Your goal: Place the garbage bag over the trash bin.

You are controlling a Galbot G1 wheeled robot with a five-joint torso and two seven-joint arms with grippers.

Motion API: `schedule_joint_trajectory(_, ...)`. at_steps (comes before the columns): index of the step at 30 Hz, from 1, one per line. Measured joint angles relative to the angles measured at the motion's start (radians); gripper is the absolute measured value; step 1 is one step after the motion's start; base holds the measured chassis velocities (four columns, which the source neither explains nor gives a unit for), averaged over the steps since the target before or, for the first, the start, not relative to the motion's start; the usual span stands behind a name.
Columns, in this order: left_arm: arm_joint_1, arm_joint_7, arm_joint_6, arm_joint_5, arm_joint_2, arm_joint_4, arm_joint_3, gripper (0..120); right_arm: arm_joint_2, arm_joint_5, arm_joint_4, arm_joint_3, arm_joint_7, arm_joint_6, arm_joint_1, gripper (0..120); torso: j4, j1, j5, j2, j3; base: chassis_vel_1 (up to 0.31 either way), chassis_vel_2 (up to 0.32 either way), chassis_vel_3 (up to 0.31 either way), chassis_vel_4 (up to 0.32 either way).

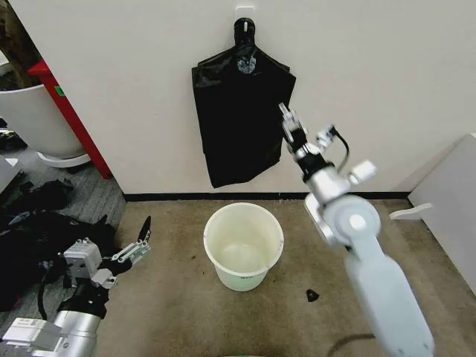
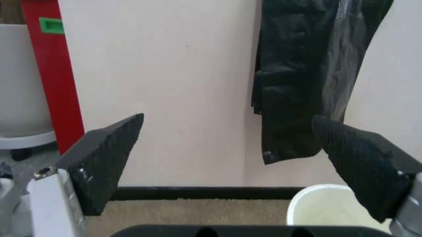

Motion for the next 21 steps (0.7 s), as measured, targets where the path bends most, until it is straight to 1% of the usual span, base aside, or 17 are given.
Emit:
schedule_joint_trajectory(2, 0.002, 0.000, 0.000, 0.002, -0.005, 0.000, 0.003, 100, 0.034, 0.015, -0.047, -0.007, 0.008, 0.000, 0.061, 100, -0.0001, 0.000, 0.0001, 0.000, 0.000, 0.000, 0.000, 0.000, 0.000)
schedule_joint_trajectory(4, 0.002, 0.000, 0.000, 0.003, -0.006, 0.000, 0.006, 100, 0.049, 0.014, -0.071, -0.010, 0.009, 0.001, 0.083, 100, -0.0002, 0.000, 0.0000, 0.000, 0.000, 0.000, 0.000, 0.000, 0.000)
schedule_joint_trajectory(7, 0.001, 0.000, 0.000, 0.007, -0.005, 0.000, 0.009, 100, 0.096, 0.001, -0.135, -0.015, 0.023, 0.006, 0.132, 100, -0.0001, 0.000, 0.0000, 0.000, 0.000, 0.000, 0.000, 0.000, 0.000)
schedule_joint_trajectory(8, 0.001, 0.000, 0.000, 0.007, -0.005, 0.000, 0.009, 100, 0.096, 0.001, -0.135, -0.015, 0.023, 0.006, 0.132, 100, -0.0001, 0.000, 0.0000, 0.000, 0.000, 0.000, 0.000, 0.000, 0.000)
schedule_joint_trajectory(12, -0.001, 0.001, -0.001, 0.007, 0.000, 0.000, 0.011, 100, 0.144, -0.042, -0.213, -0.020, 0.031, 0.009, 0.176, 100, -0.0002, 0.000, 0.0001, 0.000, 0.000, 0.000, 0.000, 0.000, 0.000)
schedule_joint_trajectory(15, -0.001, 0.002, -0.001, 0.007, -0.001, 0.000, 0.012, 100, 0.159, -0.058, -0.237, -0.020, 0.027, 0.007, 0.189, 100, -0.0002, 0.000, 0.0002, 0.000, 0.000, 0.000, 0.000, 0.000, 0.000)
schedule_joint_trajectory(21, 0.000, 0.003, -0.002, 0.008, 0.000, 0.000, 0.013, 100, 0.177, -0.100, -0.329, -0.017, 0.000, 0.006, 0.250, 100, -0.0001, 0.000, 0.0003, 0.000, 0.000, 0.000, 0.000, 0.000, 0.000)
